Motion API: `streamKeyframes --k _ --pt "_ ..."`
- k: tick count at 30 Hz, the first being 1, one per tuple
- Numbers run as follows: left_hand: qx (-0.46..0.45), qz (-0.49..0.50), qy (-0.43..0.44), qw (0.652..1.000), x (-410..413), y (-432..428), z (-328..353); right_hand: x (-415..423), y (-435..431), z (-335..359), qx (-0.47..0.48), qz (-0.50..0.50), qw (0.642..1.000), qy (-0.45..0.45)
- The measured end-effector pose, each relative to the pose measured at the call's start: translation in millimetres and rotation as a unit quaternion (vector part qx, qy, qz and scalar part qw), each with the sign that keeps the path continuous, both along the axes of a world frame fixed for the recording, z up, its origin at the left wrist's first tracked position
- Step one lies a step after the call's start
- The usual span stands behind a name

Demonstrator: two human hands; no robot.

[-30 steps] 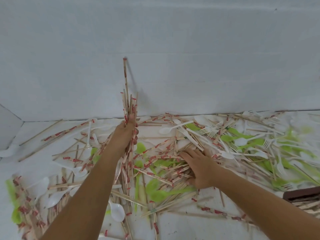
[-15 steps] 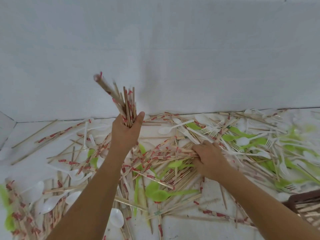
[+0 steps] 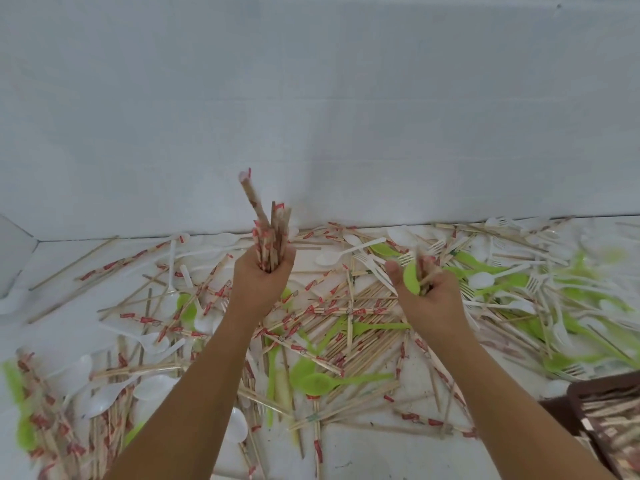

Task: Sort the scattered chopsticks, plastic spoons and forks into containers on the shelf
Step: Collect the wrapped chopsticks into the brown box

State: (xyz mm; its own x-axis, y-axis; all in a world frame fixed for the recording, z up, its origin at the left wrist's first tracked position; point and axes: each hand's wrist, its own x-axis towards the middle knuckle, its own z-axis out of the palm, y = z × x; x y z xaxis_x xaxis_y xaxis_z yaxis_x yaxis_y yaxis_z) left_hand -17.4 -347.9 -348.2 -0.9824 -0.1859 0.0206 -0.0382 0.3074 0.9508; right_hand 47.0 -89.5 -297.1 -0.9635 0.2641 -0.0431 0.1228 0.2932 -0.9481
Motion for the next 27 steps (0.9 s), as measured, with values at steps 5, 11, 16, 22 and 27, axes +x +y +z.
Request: streamKeyframes --k 5,11,16,22,27 --pt "0.026 -0.013 0.017 0.999 9.7 12.5 8.7 -1.3 -13.7 17.9 -0.104 -0.015 0.990 0.093" --pt "0.066 -0.013 0.008 0.998 17.2 11.7 -0.7 7.8 -18.8 -18.5 -0.072 0.040 0.996 0.035" --pt "0.038 0.018 0.000 0.999 18.1 17.3 2.4 12.7 -18.2 -35.9 -0.037 0.069 0.997 0.004" --pt "0.030 -0.001 0.023 0.999 12.8 19.1 -3.6 15.7 -25.3 -34.0 -0.031 0.103 0.994 -0.036" --pt "0.005 -0.045 -0.004 0.999 14.7 17.9 -1.6 11.2 -16.9 -19.3 -0.058 0.087 0.994 -0.013"
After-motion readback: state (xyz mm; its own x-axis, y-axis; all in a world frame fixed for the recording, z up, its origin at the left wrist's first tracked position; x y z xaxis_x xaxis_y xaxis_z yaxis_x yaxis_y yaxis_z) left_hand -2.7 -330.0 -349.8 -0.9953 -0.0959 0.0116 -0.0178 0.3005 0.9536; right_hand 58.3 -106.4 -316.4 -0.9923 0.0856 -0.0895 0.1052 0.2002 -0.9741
